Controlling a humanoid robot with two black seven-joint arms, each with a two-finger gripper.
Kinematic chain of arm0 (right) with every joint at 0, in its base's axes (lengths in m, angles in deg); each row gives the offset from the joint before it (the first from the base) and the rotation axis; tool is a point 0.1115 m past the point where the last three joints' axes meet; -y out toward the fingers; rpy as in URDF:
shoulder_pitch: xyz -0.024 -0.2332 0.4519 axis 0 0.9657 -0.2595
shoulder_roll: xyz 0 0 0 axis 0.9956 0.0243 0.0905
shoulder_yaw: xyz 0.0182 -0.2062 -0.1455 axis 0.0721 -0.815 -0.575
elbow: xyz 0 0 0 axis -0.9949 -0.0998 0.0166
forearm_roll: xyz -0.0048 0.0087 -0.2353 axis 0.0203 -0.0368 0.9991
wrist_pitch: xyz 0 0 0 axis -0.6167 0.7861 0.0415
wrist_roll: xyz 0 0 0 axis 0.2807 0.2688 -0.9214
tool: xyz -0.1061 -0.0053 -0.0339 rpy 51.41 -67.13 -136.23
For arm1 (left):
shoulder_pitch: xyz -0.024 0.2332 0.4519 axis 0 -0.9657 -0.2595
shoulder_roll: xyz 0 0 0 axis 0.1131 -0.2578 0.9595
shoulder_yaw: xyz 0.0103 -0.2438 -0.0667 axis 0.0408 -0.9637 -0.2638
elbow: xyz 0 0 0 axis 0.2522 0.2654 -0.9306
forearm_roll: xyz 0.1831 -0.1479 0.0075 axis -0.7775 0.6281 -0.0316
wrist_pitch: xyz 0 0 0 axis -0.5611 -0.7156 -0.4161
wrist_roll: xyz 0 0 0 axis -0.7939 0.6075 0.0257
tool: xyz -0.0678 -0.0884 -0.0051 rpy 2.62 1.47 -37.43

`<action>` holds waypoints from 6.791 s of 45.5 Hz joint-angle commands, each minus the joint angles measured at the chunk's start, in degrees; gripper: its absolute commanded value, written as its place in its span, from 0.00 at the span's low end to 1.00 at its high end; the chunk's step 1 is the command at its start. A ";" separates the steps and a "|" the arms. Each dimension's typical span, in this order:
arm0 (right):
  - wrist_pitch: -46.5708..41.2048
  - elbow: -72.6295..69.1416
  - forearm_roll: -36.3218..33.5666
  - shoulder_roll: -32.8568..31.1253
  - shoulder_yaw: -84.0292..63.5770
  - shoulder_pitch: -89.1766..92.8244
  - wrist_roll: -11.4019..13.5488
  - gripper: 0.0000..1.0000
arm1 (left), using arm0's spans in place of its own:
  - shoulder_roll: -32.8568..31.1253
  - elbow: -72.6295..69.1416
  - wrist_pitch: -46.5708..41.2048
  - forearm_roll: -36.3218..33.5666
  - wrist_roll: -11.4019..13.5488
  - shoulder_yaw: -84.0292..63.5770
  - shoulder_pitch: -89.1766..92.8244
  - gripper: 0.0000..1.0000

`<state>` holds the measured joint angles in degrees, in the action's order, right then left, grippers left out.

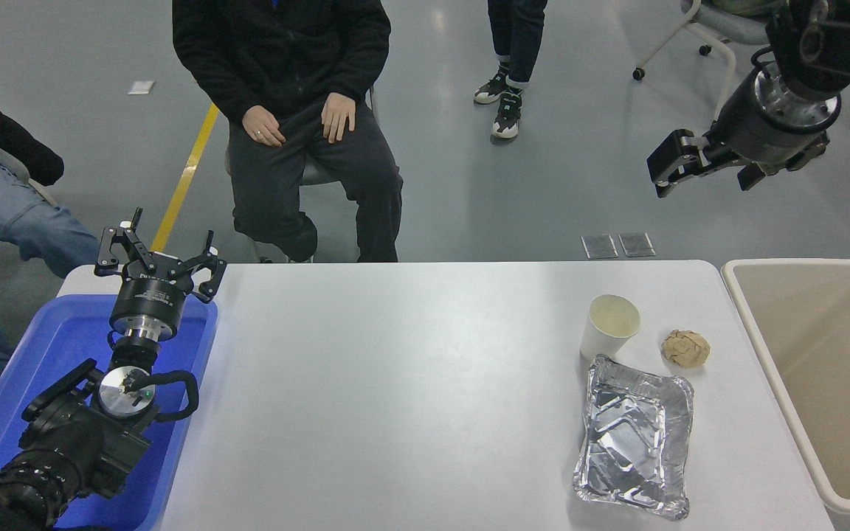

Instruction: Pick up paper cup place in dustbin

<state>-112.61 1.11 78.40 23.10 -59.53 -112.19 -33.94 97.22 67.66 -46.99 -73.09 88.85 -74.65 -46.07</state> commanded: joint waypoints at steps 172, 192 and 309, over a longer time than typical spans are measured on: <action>38.65 11.88 -2.69 3.44 11.67 43.30 0.07 0.00 | 0.00 0.00 0.33 0.00 0.00 -0.09 0.00 0.99; 37.16 7.50 -2.61 2.39 11.50 39.00 0.07 0.00 | 0.00 0.00 0.33 0.00 0.00 -0.09 0.00 0.99; -0.02 7.92 9.17 -33.04 5.34 -0.48 0.69 0.00 | 0.00 0.00 0.33 0.00 0.00 -0.09 0.00 0.99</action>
<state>-112.63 3.76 86.33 -4.49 -54.36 -117.86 -33.26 97.23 67.65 -46.66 -73.10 88.86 -74.70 -46.07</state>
